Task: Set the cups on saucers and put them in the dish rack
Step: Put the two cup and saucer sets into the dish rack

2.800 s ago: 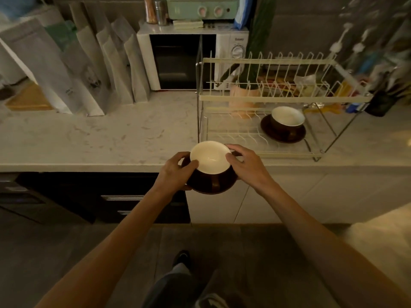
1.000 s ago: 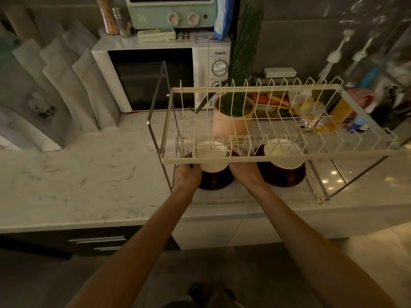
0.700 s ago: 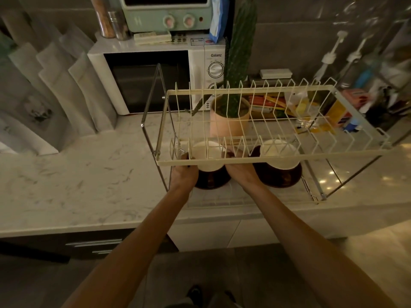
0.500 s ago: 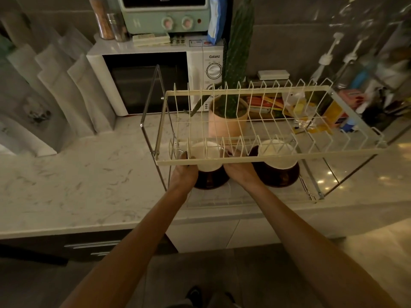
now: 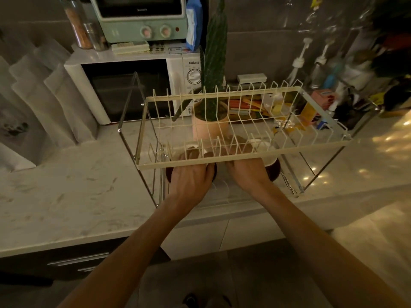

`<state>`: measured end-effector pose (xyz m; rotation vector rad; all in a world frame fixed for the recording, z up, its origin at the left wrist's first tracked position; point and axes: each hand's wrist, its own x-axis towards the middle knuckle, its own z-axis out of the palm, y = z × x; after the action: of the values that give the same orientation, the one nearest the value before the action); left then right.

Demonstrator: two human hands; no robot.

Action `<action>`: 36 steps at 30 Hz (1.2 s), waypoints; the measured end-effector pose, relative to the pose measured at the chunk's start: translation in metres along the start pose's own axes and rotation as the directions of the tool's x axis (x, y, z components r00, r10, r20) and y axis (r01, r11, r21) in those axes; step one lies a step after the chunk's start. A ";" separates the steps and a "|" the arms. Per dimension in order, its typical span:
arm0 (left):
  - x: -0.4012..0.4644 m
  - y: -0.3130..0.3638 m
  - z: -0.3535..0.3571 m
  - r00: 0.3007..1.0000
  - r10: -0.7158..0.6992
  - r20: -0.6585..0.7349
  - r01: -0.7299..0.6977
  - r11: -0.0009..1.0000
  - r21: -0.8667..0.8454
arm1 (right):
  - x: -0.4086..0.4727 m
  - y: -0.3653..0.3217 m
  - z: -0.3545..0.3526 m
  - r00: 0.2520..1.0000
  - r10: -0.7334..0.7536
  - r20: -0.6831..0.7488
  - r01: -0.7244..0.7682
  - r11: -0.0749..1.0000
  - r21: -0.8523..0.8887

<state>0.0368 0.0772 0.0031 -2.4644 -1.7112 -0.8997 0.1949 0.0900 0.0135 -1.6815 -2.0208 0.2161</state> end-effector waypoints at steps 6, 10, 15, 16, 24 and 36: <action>0.010 0.033 0.020 0.991 0.103 0.091 -0.095 0.992 -0.085 | -0.009 0.040 -0.014 0.996 0.058 -0.072 -0.067 0.990 -0.126; 0.017 0.056 0.040 0.995 -0.012 0.098 0.046 0.933 -0.356 | -0.019 0.066 -0.020 0.978 0.157 -0.137 -0.172 0.979 -0.106; 0.025 0.076 0.066 0.920 -0.258 0.295 0.385 0.737 -0.556 | -0.021 0.094 -0.026 0.933 0.341 -0.114 -0.322 0.934 0.157; 0.026 0.078 0.068 0.907 -0.286 0.311 0.418 0.709 -0.567 | -0.020 0.097 -0.028 0.923 0.373 -0.100 -0.347 0.915 0.208; 0.038 0.085 0.077 0.693 -0.492 0.527 0.711 0.342 -0.615 | -0.014 0.107 -0.029 0.843 0.527 0.107 -0.509 0.719 0.473; 0.040 0.080 0.088 0.654 -0.520 0.549 0.718 0.201 -0.666 | -0.011 0.114 -0.024 0.825 0.556 0.095 -0.536 0.719 0.443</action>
<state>0.1543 0.1076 -0.0271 -2.1463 -3.0842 -2.1082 0.3074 0.1010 -0.0175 -1.8876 -1.2377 0.7838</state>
